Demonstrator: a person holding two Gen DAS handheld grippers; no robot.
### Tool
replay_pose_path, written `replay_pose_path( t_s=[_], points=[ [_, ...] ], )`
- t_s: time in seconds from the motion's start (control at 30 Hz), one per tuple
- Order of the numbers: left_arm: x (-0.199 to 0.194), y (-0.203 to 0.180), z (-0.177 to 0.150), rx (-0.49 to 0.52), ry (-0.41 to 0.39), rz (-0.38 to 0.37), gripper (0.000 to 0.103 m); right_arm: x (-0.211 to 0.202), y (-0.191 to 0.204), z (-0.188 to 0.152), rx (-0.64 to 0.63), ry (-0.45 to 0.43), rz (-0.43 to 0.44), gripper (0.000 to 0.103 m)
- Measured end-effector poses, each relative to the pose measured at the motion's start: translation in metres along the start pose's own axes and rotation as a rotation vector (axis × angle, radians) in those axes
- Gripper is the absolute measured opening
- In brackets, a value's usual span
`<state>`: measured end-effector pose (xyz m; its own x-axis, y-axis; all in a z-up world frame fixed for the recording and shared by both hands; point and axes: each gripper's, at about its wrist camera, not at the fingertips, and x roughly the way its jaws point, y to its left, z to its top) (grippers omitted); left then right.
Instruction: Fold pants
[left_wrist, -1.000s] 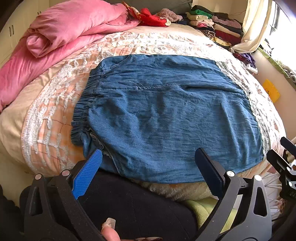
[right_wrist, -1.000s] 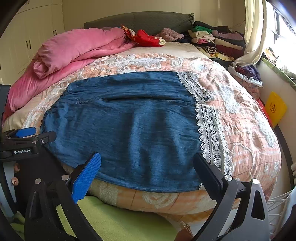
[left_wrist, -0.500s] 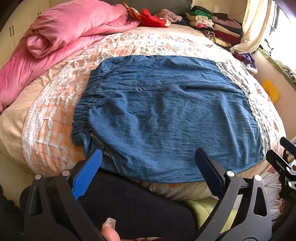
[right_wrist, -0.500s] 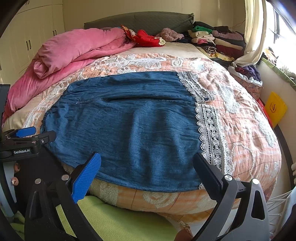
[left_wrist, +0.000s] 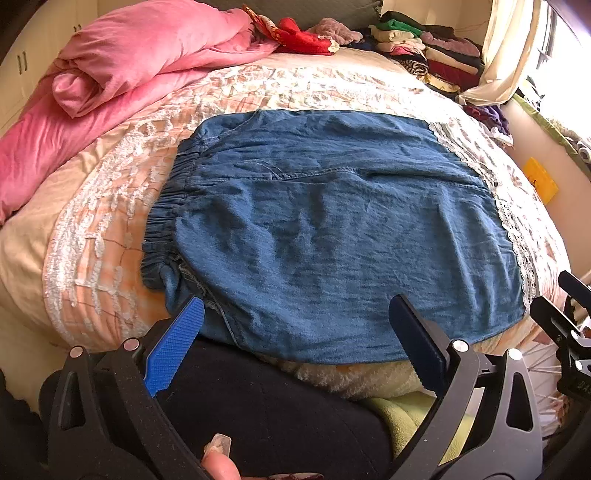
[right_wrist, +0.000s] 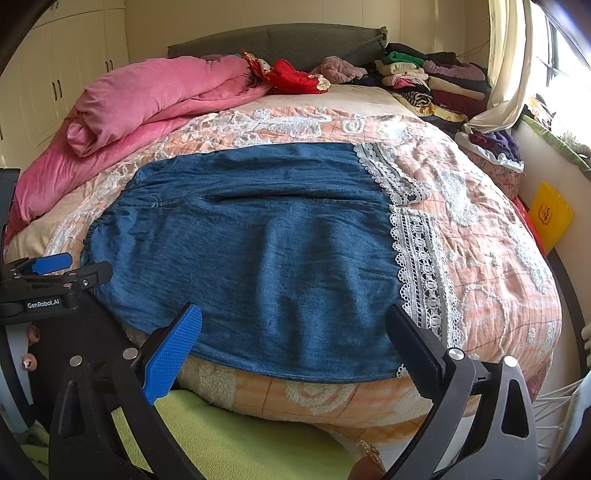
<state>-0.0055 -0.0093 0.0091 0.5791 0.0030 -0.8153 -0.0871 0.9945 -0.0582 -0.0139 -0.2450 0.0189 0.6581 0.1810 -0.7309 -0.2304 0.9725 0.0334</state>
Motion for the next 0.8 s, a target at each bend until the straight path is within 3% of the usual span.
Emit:
replay_pose_path(
  t_s=[0.8],
  points=[
    [0.002, 0.007, 0.005, 0.0, -0.014, 0.019, 0.094, 0.008, 0.003, 0.01, -0.011, -0.009, 0.01, 0.099]
  ],
)
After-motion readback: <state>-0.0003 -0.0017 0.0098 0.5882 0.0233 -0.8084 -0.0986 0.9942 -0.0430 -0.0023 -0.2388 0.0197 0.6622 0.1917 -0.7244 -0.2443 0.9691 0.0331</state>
